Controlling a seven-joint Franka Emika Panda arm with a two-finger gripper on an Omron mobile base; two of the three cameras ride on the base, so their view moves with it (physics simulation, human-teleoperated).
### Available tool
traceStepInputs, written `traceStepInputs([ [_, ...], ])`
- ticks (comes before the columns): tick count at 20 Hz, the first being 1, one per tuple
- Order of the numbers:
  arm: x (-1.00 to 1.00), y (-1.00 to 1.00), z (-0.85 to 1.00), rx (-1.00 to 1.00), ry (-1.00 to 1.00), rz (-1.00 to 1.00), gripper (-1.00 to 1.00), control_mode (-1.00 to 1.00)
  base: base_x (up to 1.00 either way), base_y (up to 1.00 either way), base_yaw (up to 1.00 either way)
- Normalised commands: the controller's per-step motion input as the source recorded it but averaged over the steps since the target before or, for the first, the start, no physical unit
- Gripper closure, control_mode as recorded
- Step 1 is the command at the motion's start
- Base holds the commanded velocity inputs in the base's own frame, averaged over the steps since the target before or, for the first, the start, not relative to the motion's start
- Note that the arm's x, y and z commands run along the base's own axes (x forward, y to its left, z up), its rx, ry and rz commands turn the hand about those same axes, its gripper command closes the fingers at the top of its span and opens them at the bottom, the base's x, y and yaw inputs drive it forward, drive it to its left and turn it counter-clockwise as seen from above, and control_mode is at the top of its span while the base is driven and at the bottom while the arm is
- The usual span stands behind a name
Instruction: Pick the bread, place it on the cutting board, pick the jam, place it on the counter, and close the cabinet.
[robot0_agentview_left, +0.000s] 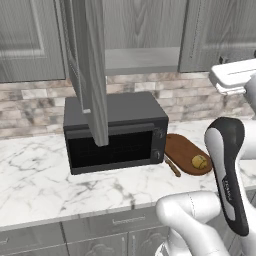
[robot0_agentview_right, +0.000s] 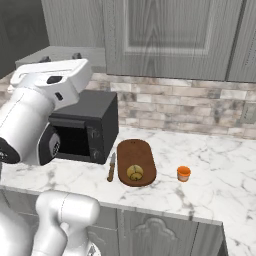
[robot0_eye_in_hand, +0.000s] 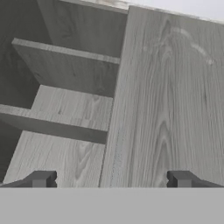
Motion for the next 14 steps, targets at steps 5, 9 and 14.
traceStepInputs([
  [5, -0.55, 0.16, 0.00, 0.00, 0.00, 0.00, -1.00, -1.00, 0.00, 0.00, 0.00],
  [9, -0.52, 0.19, 0.00, 0.00, 0.00, 0.00, -1.00, -1.00, 0.00, 0.00, 0.00],
  [14, -0.53, 0.17, 0.00, 0.00, 0.00, 0.00, -1.00, -1.00, 0.00, 0.00, 0.00],
])
